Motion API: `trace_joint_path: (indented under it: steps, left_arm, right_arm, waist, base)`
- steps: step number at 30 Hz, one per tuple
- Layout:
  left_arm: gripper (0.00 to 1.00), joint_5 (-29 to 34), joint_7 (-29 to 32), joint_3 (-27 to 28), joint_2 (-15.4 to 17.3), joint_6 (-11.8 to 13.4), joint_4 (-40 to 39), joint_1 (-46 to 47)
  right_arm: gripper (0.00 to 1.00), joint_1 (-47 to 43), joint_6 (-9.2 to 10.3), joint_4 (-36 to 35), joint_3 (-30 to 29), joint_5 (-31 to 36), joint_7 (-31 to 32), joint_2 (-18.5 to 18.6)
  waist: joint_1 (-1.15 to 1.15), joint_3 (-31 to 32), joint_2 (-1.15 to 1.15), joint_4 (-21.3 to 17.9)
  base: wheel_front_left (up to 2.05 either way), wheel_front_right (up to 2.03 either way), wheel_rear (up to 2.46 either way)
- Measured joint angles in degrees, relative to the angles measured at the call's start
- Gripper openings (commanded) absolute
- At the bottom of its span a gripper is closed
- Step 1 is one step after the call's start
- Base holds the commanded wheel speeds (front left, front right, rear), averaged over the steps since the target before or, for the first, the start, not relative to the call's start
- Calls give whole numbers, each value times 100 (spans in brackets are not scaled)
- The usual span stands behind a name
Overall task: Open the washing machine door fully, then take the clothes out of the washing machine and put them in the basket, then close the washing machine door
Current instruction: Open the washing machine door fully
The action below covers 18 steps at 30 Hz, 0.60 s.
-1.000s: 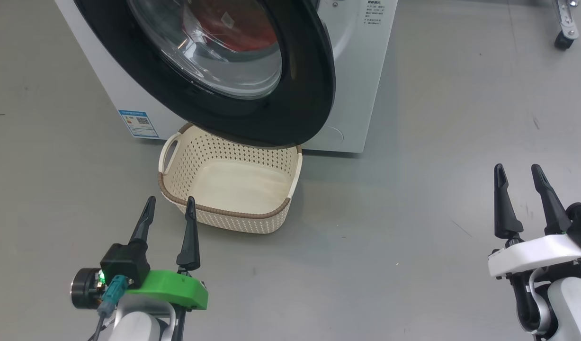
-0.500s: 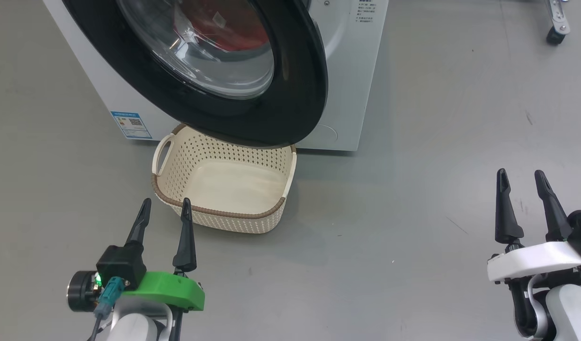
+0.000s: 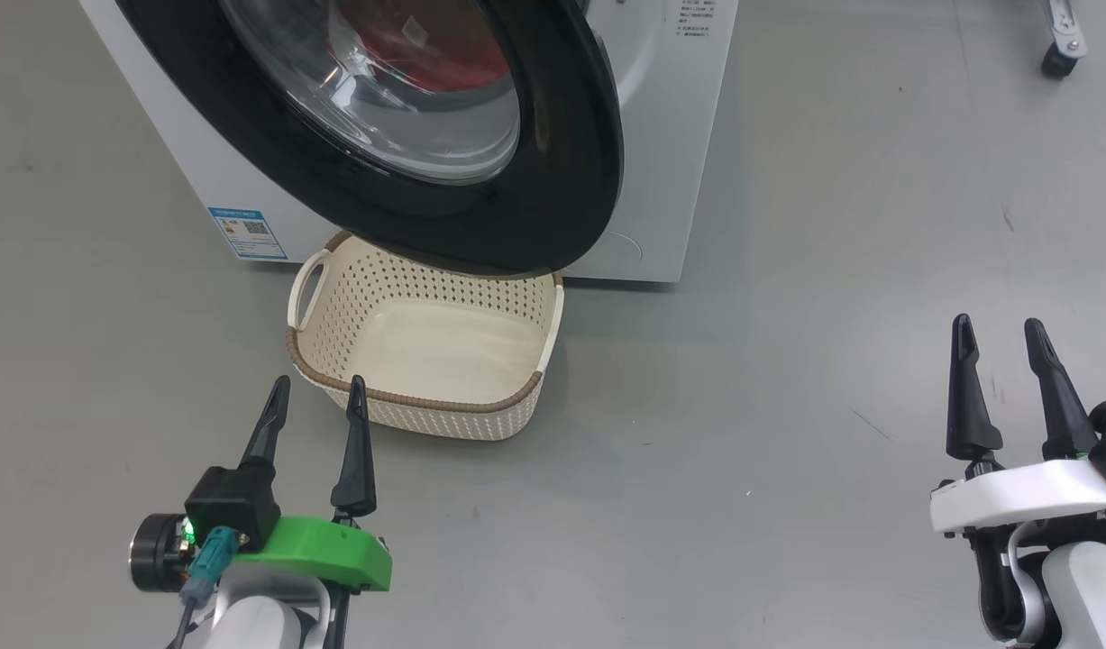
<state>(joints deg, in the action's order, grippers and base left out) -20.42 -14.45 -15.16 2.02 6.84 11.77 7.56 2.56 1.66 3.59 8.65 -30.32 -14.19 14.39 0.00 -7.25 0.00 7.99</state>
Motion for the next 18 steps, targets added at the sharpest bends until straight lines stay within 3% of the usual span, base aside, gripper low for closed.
trace_joint_path:
  steps: [18]
  left_arm:
    - [100,0,0,-9,0,0,-21,0]
  right_arm:
    - [100,-77,-53,-36,-97,-107,0,-75]
  waist:
    - [0,8,0,34]
  base:
    - [0,0,0]
